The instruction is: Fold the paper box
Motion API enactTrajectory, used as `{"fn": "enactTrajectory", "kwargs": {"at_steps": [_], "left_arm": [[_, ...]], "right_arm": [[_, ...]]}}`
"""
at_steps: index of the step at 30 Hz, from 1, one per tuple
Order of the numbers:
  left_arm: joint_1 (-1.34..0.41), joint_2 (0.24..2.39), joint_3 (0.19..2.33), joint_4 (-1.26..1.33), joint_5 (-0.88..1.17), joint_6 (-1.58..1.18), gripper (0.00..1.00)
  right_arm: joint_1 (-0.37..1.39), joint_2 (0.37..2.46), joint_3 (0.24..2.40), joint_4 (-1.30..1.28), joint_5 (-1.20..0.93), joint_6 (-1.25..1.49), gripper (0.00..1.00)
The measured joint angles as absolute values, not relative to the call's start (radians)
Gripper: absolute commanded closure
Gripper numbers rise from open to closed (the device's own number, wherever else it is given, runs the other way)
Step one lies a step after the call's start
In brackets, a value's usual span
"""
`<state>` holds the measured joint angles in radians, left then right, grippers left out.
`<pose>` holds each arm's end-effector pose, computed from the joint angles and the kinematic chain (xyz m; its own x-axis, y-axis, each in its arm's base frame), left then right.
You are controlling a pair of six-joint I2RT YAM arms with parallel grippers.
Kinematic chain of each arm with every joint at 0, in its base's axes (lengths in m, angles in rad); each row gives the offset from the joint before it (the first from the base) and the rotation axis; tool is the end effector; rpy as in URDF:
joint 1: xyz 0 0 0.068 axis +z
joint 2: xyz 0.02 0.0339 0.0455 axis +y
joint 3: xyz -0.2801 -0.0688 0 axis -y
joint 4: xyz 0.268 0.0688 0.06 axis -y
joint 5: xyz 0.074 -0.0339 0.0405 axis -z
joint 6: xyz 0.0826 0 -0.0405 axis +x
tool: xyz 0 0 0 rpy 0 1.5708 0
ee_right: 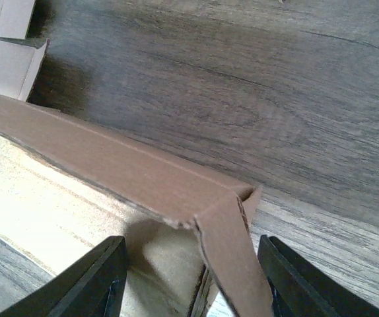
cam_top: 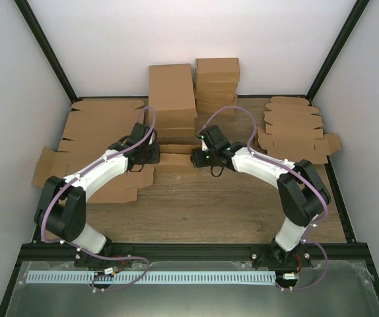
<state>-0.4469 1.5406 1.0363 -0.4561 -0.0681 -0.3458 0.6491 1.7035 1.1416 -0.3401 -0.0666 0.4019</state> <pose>0.3314 -0.1526 0.1883 -0.8294 0.0225 -0.5582 0.1221 0.9823 -0.1418 0.3255 0.2539 0.1764 -0.8240 -0.1353 -0.5502 -0.3408 0.8941 0.2906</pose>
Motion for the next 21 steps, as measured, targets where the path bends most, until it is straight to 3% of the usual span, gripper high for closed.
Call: {"fn": "enactTrajectory", "kwargs": {"at_steps": [15, 18, 21], "left_arm": [[-0.447, 1.508, 0.978, -0.407, -0.057, -0.37, 0.95], [-0.447, 1.494, 0.945, -0.365, -0.051, -0.39, 0.92], [-0.447, 1.483, 0.923, -0.337, -0.044, -0.406, 0.83]], "right_arm": [[0.649, 1.708, 1.149, -0.339, -0.067, 0.406, 0.44], [0.649, 1.708, 1.149, -0.339, -0.067, 0.406, 0.44], [0.648, 1.708, 1.149, -0.339, -0.068, 0.406, 0.44]]}}
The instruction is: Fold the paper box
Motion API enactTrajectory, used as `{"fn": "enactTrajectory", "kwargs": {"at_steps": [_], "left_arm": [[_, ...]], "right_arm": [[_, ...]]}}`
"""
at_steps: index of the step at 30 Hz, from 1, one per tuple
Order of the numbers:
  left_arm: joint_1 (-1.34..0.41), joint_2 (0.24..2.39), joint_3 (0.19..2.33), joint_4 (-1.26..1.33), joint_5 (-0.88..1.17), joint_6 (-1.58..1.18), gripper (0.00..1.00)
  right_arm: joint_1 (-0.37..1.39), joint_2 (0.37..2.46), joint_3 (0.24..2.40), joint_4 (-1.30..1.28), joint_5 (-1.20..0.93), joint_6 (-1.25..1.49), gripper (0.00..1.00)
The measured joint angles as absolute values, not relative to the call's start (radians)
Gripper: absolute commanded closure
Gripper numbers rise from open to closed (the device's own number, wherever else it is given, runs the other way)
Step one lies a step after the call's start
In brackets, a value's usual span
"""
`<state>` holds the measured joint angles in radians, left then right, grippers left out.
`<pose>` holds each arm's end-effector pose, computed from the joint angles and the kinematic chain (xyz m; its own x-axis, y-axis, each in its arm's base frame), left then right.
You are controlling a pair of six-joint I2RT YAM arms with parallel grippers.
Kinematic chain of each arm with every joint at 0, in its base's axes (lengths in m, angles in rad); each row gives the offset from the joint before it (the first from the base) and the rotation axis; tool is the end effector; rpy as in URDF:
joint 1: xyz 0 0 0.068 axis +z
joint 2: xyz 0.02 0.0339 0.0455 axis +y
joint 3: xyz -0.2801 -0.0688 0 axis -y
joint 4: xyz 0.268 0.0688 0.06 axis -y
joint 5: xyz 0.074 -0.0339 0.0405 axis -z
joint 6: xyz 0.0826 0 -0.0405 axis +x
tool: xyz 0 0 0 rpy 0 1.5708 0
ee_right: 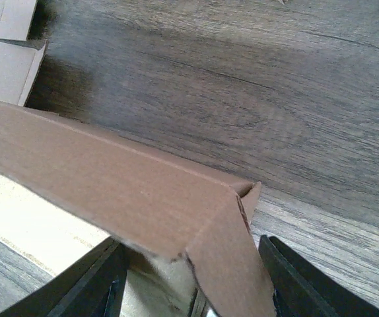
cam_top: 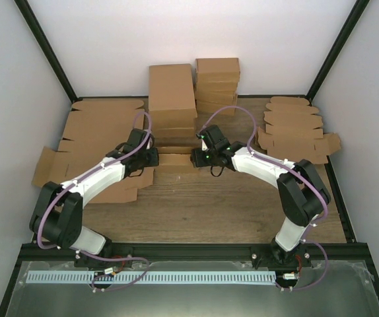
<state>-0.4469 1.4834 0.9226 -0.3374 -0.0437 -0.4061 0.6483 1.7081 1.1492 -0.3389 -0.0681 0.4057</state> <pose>0.3189 -0.1488 0.1784 -0.8089 -0.0500 -0.5858 0.0954 0.9720 -0.2147 0.3273 0.2550 0.1774 -0.8238 -0.1301 -0.5517 -0.3386 0.8935 0.2949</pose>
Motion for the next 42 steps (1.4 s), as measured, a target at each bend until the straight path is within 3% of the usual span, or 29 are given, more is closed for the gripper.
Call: {"fn": "enactTrajectory", "kwargs": {"at_steps": [7, 9, 12, 14, 19, 30, 36, 42], "left_arm": [[-0.448, 1.453, 0.909, -0.387, -0.047, -0.422, 0.48], [-0.45, 1.441, 0.915, -0.434, -0.047, -0.42, 0.42], [-0.452, 1.423, 0.932, -0.484, -0.043, -0.416, 0.41], [-0.452, 1.403, 0.949, -0.507, -0.039, -0.415, 0.44], [-0.452, 1.381, 0.999, -0.524, -0.036, -0.407, 0.62], [-0.452, 1.464, 1.048, -0.534, -0.071, -0.393, 0.71], [-0.452, 1.485, 1.053, -0.53, -0.088, -0.386, 0.96], [-0.454, 1.489, 1.047, -0.505, -0.077, -0.385, 0.96]], "right_arm": [[0.648, 1.708, 1.151, -0.345, -0.07, 0.406, 0.44], [0.648, 1.708, 1.151, -0.345, -0.07, 0.408, 0.44], [0.648, 1.708, 1.153, -0.347, -0.07, 0.409, 0.44], [0.648, 1.708, 1.156, -0.35, -0.07, 0.409, 0.44], [0.648, 1.711, 1.161, -0.356, -0.07, 0.408, 0.44], [0.647, 1.714, 1.166, -0.36, -0.07, 0.408, 0.44], [0.647, 1.716, 1.17, -0.366, -0.07, 0.408, 0.44], [0.647, 1.72, 1.174, -0.366, -0.07, 0.408, 0.44]]}}
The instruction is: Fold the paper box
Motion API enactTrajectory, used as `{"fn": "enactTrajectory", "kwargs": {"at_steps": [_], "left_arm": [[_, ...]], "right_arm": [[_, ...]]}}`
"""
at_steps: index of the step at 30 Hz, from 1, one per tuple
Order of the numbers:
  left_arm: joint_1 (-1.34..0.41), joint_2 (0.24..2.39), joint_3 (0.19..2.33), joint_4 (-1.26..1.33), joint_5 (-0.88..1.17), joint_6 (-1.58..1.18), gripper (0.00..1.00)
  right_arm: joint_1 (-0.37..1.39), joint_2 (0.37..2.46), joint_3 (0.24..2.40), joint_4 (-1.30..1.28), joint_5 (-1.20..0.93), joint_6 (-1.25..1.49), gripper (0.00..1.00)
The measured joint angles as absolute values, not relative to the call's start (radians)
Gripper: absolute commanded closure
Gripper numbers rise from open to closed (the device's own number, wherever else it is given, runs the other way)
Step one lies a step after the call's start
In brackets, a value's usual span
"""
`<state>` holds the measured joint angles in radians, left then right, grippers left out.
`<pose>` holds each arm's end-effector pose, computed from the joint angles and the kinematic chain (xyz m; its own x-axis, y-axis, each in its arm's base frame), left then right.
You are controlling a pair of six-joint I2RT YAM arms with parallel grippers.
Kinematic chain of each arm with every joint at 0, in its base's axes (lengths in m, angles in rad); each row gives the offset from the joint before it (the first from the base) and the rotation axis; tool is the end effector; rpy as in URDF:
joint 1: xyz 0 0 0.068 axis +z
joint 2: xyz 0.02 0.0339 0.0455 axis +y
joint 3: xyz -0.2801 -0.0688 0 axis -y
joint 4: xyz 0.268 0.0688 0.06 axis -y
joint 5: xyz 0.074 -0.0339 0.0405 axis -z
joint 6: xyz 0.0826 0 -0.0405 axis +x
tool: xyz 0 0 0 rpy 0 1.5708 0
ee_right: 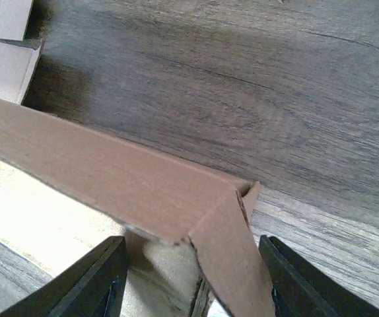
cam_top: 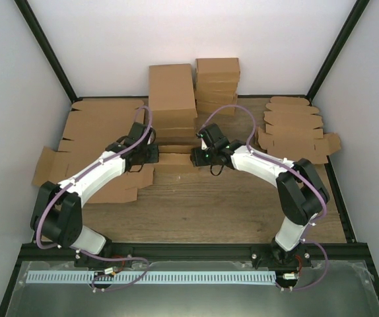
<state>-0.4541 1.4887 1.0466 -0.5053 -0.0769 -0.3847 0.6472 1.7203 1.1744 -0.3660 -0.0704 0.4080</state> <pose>0.3229 -0.1506 0.2053 -0.8253 -0.0135 -0.5645 0.0942 0.9824 -0.1613 0.3297 0.2565 0.1790 -0.8313 -0.1322 -0.5399 -0.3334 0.8958 0.2940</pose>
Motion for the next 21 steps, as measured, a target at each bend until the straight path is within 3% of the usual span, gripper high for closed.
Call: {"fn": "enactTrajectory", "kwargs": {"at_steps": [21], "left_arm": [[-0.456, 1.435, 0.919, -0.358, -0.076, -0.381, 0.96]], "right_arm": [[0.645, 1.726, 1.196, -0.391, -0.058, 0.404, 0.44]]}}
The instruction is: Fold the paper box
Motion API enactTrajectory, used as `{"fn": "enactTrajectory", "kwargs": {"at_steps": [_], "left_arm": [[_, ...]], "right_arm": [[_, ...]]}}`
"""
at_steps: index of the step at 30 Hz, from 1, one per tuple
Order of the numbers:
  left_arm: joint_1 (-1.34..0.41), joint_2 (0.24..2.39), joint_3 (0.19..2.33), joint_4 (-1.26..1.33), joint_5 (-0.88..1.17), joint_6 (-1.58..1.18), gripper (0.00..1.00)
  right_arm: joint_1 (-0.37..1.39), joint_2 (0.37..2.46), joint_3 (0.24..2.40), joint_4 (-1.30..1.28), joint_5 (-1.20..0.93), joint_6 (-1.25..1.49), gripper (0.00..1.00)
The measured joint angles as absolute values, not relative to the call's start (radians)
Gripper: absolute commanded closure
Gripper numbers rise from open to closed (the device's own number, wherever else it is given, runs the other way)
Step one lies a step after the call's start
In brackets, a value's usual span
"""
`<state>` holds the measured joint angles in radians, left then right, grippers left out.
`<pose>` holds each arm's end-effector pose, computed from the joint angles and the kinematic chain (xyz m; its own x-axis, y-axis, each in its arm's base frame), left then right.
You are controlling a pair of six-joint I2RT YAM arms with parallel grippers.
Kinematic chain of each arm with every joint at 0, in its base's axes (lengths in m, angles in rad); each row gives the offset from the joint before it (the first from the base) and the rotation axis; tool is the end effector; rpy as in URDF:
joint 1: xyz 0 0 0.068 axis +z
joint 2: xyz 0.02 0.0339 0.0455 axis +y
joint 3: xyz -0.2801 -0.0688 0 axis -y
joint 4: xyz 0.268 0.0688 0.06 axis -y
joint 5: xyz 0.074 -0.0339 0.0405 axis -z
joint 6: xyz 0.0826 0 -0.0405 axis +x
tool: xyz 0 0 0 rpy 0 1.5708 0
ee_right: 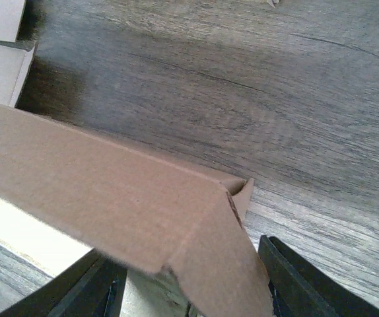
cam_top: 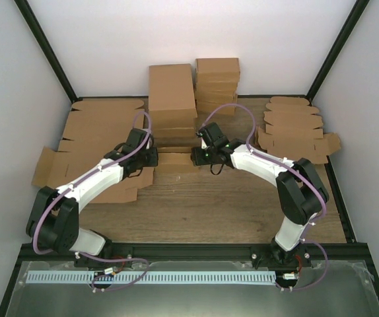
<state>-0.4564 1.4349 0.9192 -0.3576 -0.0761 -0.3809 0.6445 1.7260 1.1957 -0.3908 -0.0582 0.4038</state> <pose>0.3127 -0.1465 0.1912 -0.7858 -0.0272 -0.6179 0.1115 0.9765 -0.1847 0.3325 0.2559 0.1819 -0.8321 -0.1347 -0.5381 -0.3273 0.9024 0.2803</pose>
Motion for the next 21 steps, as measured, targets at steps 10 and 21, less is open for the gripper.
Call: {"fn": "enactTrajectory", "kwargs": {"at_steps": [10, 21], "left_arm": [[-0.483, 1.435, 0.894, -0.342, -0.109, -0.402, 0.96], [-0.495, 1.464, 0.898, -0.337, -0.128, -0.416, 0.96]], "right_arm": [[0.644, 1.725, 1.205, -0.416, -0.052, 0.39, 0.45], [0.642, 1.623, 1.196, -0.501, -0.023, 0.358, 0.54]]}}
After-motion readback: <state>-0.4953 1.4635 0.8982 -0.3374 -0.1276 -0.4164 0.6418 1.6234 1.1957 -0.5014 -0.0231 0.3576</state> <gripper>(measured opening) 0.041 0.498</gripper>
